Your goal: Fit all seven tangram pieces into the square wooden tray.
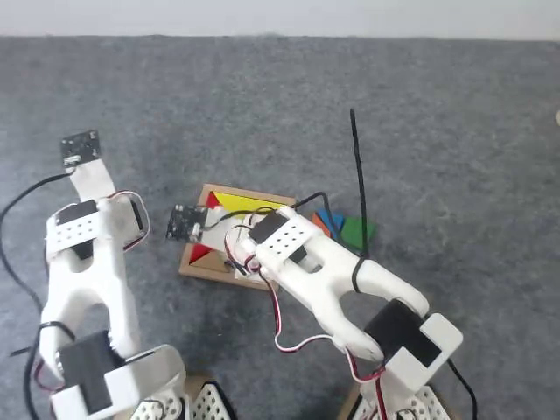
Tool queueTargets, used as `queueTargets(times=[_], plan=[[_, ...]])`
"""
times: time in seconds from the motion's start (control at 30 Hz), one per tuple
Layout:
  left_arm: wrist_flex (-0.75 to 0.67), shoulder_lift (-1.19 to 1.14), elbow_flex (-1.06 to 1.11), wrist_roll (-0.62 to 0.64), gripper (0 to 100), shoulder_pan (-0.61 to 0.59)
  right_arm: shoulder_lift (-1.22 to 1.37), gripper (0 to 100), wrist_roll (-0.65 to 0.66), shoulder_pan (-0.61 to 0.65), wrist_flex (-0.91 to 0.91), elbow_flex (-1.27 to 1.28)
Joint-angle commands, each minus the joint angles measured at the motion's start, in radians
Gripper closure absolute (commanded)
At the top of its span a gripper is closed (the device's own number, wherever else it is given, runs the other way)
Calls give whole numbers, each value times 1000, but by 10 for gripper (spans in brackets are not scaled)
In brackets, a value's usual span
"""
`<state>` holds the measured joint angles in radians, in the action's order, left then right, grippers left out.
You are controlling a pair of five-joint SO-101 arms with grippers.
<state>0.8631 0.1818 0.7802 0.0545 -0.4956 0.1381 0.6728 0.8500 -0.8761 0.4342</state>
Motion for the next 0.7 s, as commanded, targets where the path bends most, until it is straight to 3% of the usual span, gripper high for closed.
queueTargets(times=[0.0,0.27,0.5,0.57,0.67], plan=[[-20,9,-48,8,986,-5,-1,991,121,-30,-27,-25],[-20,6,-48,8,986,5,-10,991,258,-84,-84,-40],[-20,5,-50,8,986,5,-88,991,262,-53,-145,-34],[-21,5,-50,8,986,5,-120,991,215,-51,-139,-34],[-34,6,-45,8,986,5,-145,991,44,-56,-30,-32]])
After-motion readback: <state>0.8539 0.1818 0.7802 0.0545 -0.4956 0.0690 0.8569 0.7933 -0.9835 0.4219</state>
